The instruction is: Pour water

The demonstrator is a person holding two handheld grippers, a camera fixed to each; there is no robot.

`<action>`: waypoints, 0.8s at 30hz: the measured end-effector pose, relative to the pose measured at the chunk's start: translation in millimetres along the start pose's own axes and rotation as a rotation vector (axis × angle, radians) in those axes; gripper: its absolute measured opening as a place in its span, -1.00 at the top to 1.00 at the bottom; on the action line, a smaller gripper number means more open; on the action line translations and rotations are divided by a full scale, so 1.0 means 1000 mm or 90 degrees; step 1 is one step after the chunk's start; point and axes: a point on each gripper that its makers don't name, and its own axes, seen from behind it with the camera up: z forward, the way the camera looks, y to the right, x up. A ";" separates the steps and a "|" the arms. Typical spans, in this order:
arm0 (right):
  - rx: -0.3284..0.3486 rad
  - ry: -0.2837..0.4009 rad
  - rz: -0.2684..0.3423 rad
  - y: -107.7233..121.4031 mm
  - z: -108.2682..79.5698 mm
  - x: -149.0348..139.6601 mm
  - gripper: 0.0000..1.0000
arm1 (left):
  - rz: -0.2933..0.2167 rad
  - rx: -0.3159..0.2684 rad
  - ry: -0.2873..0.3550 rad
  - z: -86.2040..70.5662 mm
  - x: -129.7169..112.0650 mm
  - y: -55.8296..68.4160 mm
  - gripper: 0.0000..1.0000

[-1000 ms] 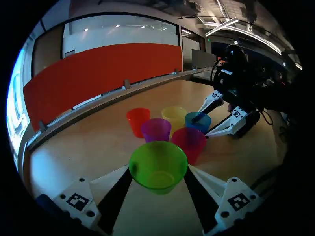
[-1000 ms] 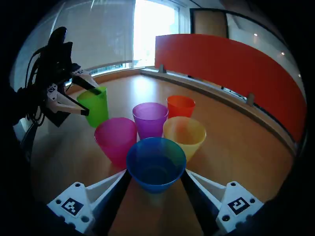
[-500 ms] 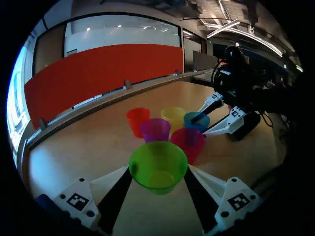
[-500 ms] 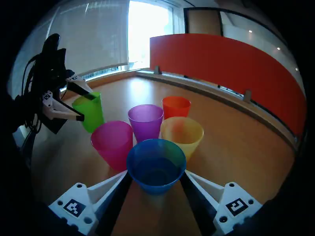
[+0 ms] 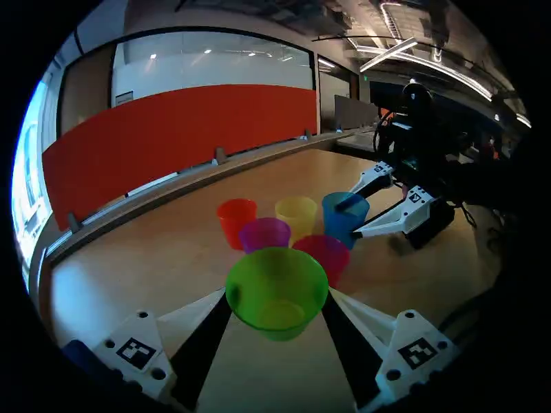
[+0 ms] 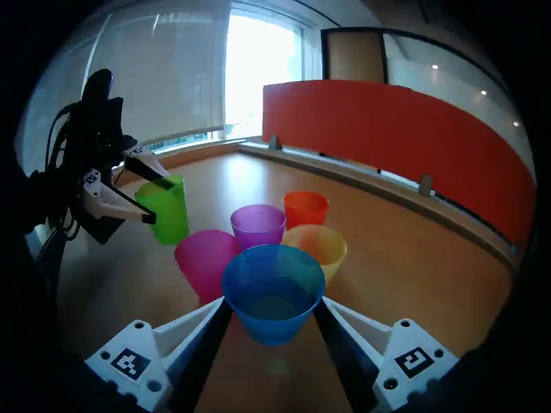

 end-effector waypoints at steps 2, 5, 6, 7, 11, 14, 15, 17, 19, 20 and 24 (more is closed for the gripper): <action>-0.005 0.014 -0.002 -0.001 -0.006 0.008 -0.72 | 0.002 -0.002 0.005 0.000 0.004 0.003 -0.72; -0.013 0.032 -0.006 -0.002 -0.016 0.020 -0.72 | 0.005 -0.008 0.012 0.000 0.010 0.009 -0.72; -0.015 0.038 -0.008 -0.003 -0.019 0.023 -0.72 | 0.006 -0.010 0.014 0.001 0.012 0.011 -0.72; -0.017 0.043 -0.009 -0.004 -0.022 0.027 -0.72 | 0.007 -0.012 0.017 0.001 0.014 0.013 -0.72; -0.023 0.061 -0.010 -0.008 -0.033 0.040 -0.72 | 0.010 -0.021 0.031 0.001 0.025 0.022 -0.72; -0.023 0.073 -0.011 -0.013 -0.040 0.048 -0.72 | 0.013 -0.029 0.044 0.001 0.033 0.030 -0.72; -0.023 0.077 -0.011 -0.015 -0.042 0.051 -0.72 | 0.014 -0.032 0.048 0.001 0.036 0.033 -0.72; -0.025 0.085 -0.014 -0.017 -0.046 0.056 -0.72 | 0.018 -0.032 0.061 0.000 0.043 0.035 -0.72; -0.027 0.091 -0.016 -0.018 -0.050 0.061 -0.72 | 0.020 -0.032 0.075 -0.001 0.050 0.038 -0.72; -0.028 0.094 -0.018 -0.018 -0.051 0.063 -0.72 | 0.021 -0.033 0.082 -0.002 0.053 0.039 -0.72; -0.034 0.101 -0.023 -0.019 -0.057 0.070 -0.72 | 0.020 -0.038 0.111 -0.005 0.065 0.044 -0.72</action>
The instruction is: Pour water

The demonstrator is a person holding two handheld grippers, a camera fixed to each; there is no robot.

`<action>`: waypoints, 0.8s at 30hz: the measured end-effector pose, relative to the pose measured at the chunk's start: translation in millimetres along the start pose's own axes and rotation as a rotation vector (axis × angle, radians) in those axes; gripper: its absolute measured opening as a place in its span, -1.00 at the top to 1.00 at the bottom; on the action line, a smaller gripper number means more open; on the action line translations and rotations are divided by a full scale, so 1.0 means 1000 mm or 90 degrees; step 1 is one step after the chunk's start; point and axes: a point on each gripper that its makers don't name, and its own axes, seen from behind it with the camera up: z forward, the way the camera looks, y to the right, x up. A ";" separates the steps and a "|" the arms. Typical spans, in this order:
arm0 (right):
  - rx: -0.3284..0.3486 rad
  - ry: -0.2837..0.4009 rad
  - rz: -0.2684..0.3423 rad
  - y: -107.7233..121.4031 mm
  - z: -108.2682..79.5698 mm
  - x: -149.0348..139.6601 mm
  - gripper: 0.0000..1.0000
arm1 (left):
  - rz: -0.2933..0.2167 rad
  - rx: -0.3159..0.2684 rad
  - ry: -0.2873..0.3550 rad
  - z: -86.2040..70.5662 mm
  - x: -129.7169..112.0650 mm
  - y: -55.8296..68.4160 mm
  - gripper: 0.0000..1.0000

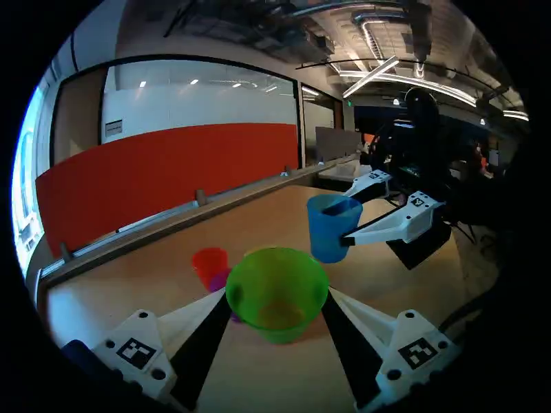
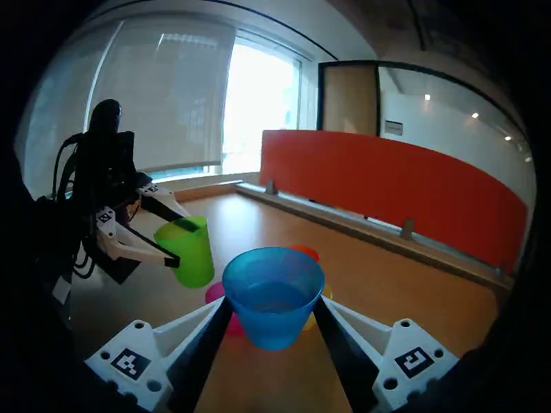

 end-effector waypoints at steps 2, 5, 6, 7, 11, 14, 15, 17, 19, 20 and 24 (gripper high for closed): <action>-0.001 0.003 -0.002 0.000 -0.003 0.004 -0.72 | 0.000 -0.001 0.014 -0.001 0.006 0.002 -0.73; -0.003 0.009 -0.005 -0.001 -0.006 0.010 -0.72 | 0.000 -0.003 0.031 -0.001 0.012 0.005 -0.73; -0.003 0.011 -0.006 -0.001 -0.007 0.012 -0.72 | -0.001 -0.005 0.035 -0.002 0.014 0.006 -0.73; -0.003 0.013 -0.007 -0.002 -0.008 0.013 -0.72 | -0.002 -0.005 0.040 -0.002 0.016 0.007 -0.73; -0.003 0.018 -0.011 -0.004 -0.012 0.018 -0.72 | -0.009 -0.005 0.054 -0.001 0.024 0.009 -0.74; -0.001 0.021 -0.016 -0.006 -0.014 0.021 -0.72 | -0.012 -0.007 0.058 0.000 0.026 0.012 -0.74; -0.001 0.022 -0.018 -0.007 -0.015 0.022 -0.72 | -0.013 -0.008 0.058 0.000 0.026 0.013 -0.74; 0.000 0.023 -0.023 -0.007 -0.016 0.025 -0.72 | -0.011 -0.012 0.055 0.001 0.026 0.016 -0.74; -0.001 0.024 -0.029 -0.006 -0.017 0.027 -0.72 | -0.009 -0.016 0.053 0.002 0.025 0.020 -0.74; -0.001 0.025 -0.033 -0.006 -0.018 0.028 -0.72 | -0.008 -0.018 0.052 0.003 0.025 0.021 -0.74; -0.003 0.028 -0.047 -0.004 -0.020 0.033 -0.72 | -0.010 -0.024 0.051 0.005 0.026 0.027 -0.73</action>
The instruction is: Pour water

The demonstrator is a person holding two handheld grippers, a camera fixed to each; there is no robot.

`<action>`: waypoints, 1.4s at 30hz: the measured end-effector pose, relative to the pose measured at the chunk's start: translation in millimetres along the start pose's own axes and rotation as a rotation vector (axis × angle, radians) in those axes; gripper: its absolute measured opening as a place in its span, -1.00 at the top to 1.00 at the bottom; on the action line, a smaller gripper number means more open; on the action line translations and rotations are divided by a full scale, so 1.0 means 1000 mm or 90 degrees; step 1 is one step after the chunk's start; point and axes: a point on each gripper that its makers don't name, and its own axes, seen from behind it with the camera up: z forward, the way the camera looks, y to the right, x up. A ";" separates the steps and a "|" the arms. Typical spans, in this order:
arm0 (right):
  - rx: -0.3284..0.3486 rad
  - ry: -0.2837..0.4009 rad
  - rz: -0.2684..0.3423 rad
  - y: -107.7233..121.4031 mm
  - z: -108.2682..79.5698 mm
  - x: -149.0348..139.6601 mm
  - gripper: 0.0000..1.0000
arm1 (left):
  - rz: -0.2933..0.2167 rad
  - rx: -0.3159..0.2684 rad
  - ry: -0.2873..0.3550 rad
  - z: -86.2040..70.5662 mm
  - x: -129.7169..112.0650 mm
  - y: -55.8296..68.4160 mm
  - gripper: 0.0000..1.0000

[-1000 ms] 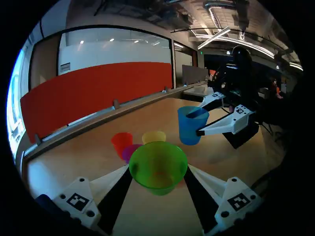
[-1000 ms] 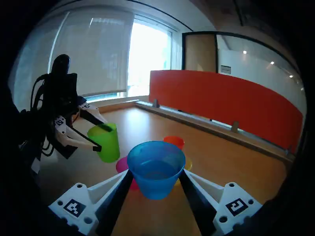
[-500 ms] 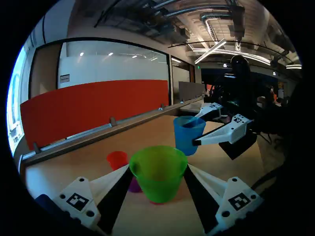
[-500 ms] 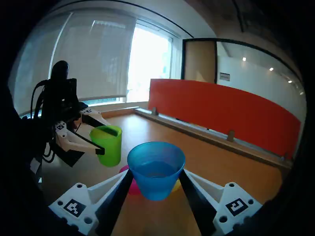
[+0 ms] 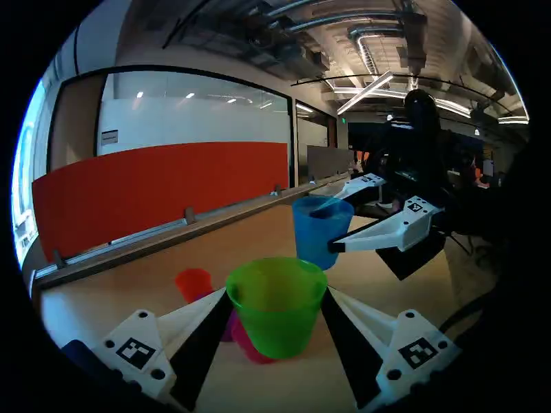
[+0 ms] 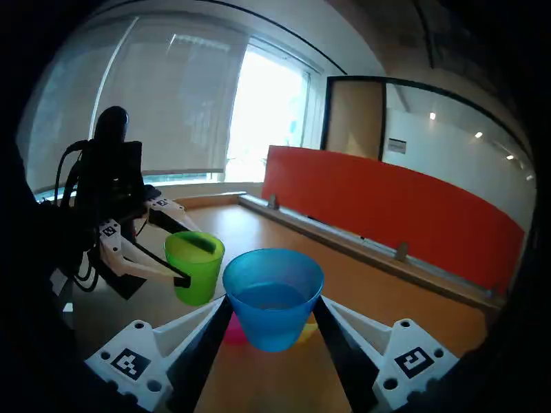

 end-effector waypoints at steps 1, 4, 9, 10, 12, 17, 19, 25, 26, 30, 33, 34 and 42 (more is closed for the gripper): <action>0.000 0.000 -0.003 0.000 -0.001 0.001 -0.72 | -0.001 -0.002 0.000 0.001 0.000 0.001 -0.73; -0.001 0.002 -0.013 0.002 -0.002 0.006 -0.72 | -0.004 -0.007 0.000 0.002 0.000 0.004 -0.73; -0.001 0.003 -0.031 0.003 -0.002 0.011 -0.72 | -0.007 -0.012 -0.004 0.004 0.000 0.008 -0.72; -0.002 0.003 -0.035 0.004 -0.002 0.012 -0.72 | -0.007 -0.014 -0.004 0.005 0.000 0.010 -0.72; -0.003 0.003 -0.043 0.005 -0.001 0.014 -0.72 | -0.007 -0.018 -0.005 0.005 0.000 0.012 -0.73; -0.006 0.004 -0.075 0.007 0.001 0.020 -0.72 | 0.001 -0.028 -0.008 0.008 0.000 0.021 -0.73; -0.007 0.003 -0.092 0.007 0.002 0.022 -0.72 | 0.004 -0.032 -0.009 0.009 0.000 0.025 -0.72; -0.011 -0.006 -0.146 0.008 0.006 0.024 -0.72 | 0.010 -0.045 -0.011 0.012 0.000 0.033 -0.73; -0.012 -0.007 -0.154 0.008 0.006 0.024 -0.72 | 0.011 -0.047 -0.012 0.013 0.000 0.035 -0.72; -0.016 -0.011 -0.187 0.009 0.008 0.025 -0.72 | 0.017 -0.051 -0.012 0.014 -0.001 0.038 -0.72; -0.015 -0.012 -0.205 0.008 0.010 0.027 -0.72 | 0.021 -0.055 -0.014 0.016 -0.001 0.041 -0.73; -0.015 -0.011 -0.210 0.007 0.011 0.029 -0.72 | 0.022 -0.057 -0.014 0.016 -0.001 0.042 -0.73; -0.017 -0.006 -0.266 0.006 0.014 0.040 -0.72 | 0.032 -0.062 -0.013 0.020 0.000 0.047 -0.72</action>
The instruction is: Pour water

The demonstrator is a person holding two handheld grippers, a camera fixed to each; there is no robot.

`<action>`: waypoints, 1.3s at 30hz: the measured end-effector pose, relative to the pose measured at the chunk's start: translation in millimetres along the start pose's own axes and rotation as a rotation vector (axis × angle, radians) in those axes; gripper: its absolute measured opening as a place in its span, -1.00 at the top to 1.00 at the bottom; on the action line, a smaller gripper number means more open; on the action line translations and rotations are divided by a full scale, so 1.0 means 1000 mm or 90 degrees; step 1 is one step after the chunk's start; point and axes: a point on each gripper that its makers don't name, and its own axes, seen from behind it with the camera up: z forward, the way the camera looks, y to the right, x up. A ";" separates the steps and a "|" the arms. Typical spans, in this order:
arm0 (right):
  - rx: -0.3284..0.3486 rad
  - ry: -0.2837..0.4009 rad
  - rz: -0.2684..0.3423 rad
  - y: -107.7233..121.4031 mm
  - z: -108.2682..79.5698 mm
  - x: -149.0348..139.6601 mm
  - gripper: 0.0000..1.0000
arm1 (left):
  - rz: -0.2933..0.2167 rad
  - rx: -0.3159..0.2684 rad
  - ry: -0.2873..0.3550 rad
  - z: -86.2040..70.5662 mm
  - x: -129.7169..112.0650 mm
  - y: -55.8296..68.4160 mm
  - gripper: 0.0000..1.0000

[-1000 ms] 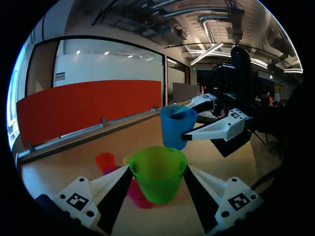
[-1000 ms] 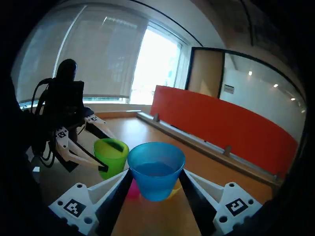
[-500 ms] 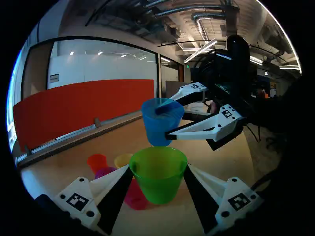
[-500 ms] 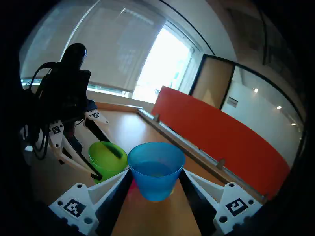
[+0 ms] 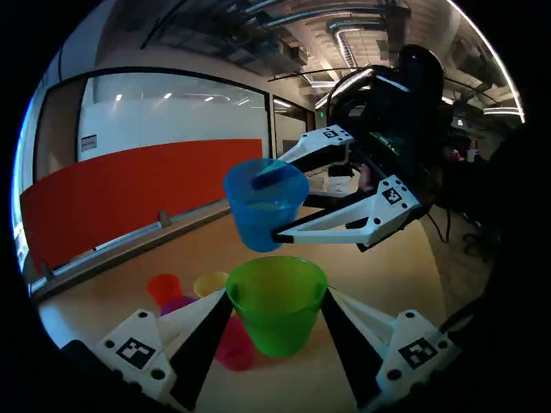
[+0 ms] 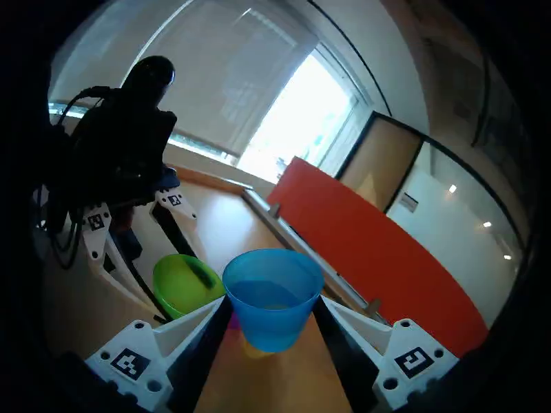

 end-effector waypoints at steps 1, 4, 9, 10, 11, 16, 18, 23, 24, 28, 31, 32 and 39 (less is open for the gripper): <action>0.000 0.000 -0.009 0.000 0.000 0.001 -0.72 | 0.000 0.000 0.000 0.000 0.000 0.000 -0.72; -0.002 0.001 -0.033 0.001 0.001 0.003 -0.72 | 0.000 0.000 0.002 0.001 0.001 0.000 -0.73; -0.005 0.001 -0.070 0.001 0.003 0.005 -0.72 | -0.001 0.000 0.004 0.002 0.002 0.000 -0.73; -0.005 0.000 -0.078 0.001 0.003 0.005 -0.72 | 0.000 0.000 0.004 0.001 0.002 0.000 -0.73; -0.005 -0.001 -0.085 0.001 0.003 0.005 -0.72 | 0.000 0.000 0.004 0.001 0.002 0.000 -0.73; -0.007 -0.005 -0.124 -0.001 0.003 0.006 -0.72 | 0.008 -0.004 0.004 0.001 0.001 0.002 -0.72; -0.007 -0.006 -0.139 -0.002 0.003 0.007 -0.72 | 0.011 -0.005 0.004 0.002 0.002 0.003 -0.73; -0.011 -0.006 -0.169 -0.003 0.003 0.011 -0.72 | 0.014 -0.004 0.005 0.003 0.003 0.004 -0.72; -0.012 -0.006 -0.173 -0.003 0.003 0.012 -0.72 | 0.014 -0.004 0.005 0.003 0.003 0.005 -0.73; -0.013 -0.007 -0.190 -0.004 0.003 0.013 -0.72 | 0.013 -0.005 0.005 0.003 0.003 0.006 -0.73; -0.014 -0.010 -0.205 -0.004 0.003 0.013 -0.72 | 0.013 -0.005 0.006 0.004 0.003 0.005 -0.73; -0.015 -0.011 -0.211 -0.004 0.003 0.013 -0.72 | 0.013 -0.005 0.007 0.004 0.003 0.005 -0.73; -0.018 -0.017 -0.239 -0.002 0.004 0.014 -0.72 | 0.009 -0.008 0.008 0.005 0.004 0.005 -0.73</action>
